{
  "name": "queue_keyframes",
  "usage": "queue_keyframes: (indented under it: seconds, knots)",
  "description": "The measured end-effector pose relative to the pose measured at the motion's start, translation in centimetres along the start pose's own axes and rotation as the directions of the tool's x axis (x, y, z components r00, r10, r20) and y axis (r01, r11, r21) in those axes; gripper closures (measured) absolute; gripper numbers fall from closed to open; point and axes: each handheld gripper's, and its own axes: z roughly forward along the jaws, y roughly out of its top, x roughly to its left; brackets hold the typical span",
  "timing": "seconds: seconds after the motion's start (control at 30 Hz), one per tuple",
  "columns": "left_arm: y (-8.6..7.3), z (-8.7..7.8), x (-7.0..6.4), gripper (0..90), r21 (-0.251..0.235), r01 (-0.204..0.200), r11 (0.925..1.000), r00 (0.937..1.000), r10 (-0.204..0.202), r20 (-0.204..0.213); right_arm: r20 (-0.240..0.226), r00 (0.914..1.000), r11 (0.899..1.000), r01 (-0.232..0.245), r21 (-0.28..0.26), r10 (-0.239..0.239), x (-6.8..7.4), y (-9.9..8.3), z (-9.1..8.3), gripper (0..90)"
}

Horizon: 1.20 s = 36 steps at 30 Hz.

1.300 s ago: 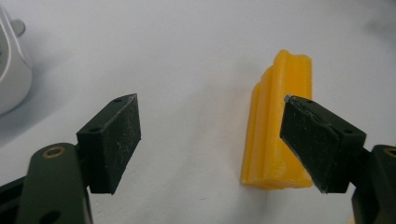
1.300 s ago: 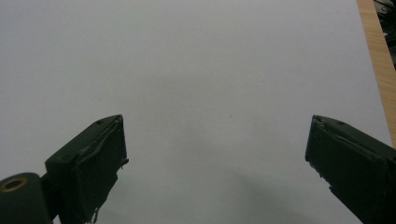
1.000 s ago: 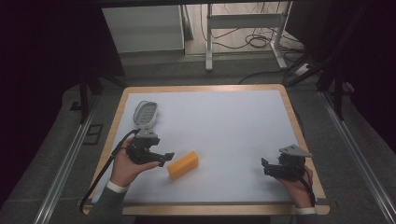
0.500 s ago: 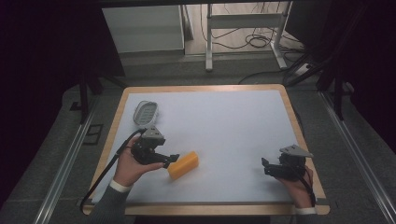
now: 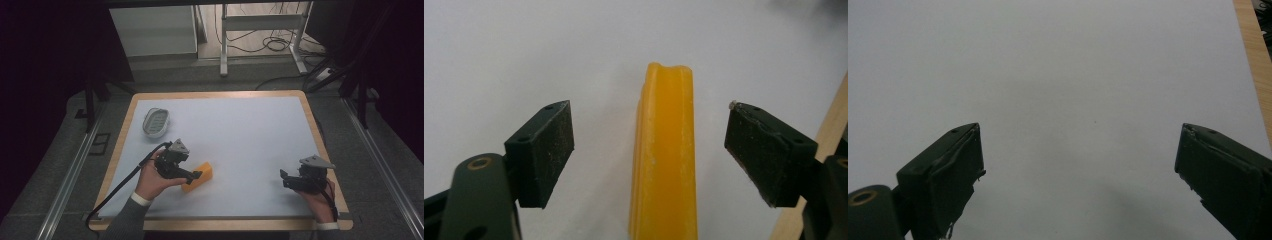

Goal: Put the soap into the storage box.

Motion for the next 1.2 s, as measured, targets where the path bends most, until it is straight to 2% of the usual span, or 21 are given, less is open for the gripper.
queue_keyframes:
  seconds: [0.2, 0.6, 0.73, 1.07, 1.2]
  knots:
    - [-0.1, 1.0, 0.0, 20.8, 0.030, 0.008, 0.9995, 0.9998, -0.009, 0.016, 0.003, 1.0000, 1.000, -0.001, -0.001, 0.001, 0.0, 0.0, 0.0, 5.5]
    - [-1.0, 3.3, -0.2, 28.0, 0.109, -0.021, 0.9939, 0.9993, 0.017, 0.034, 0.020, 0.9998, 1.000, 0.000, -0.004, 0.000, 0.1, 0.0, 0.1, 5.8]
    - [-1.1, 3.8, -0.2, 35.0, 0.122, -0.026, 0.9922, 0.9990, 0.021, 0.040, 0.020, 0.9998, 1.000, 0.001, -0.001, -0.001, 0.1, -0.1, 0.1, 5.8]
    - [-1.4, 4.8, -0.4, 44.1, 0.162, -0.038, 0.9861, 0.9989, 0.033, 0.034, 0.025, 0.9997, 1.000, -0.005, -0.004, 0.005, 0.0, -0.1, 0.2, 5.8]
    - [-1.5, 5.0, -0.5, 52.7, 0.173, -0.034, 0.9844, 0.9991, 0.029, 0.032, 0.027, 0.9996, 1.000, -0.005, -0.005, 0.005, 0.0, -0.2, 0.1, 5.8]
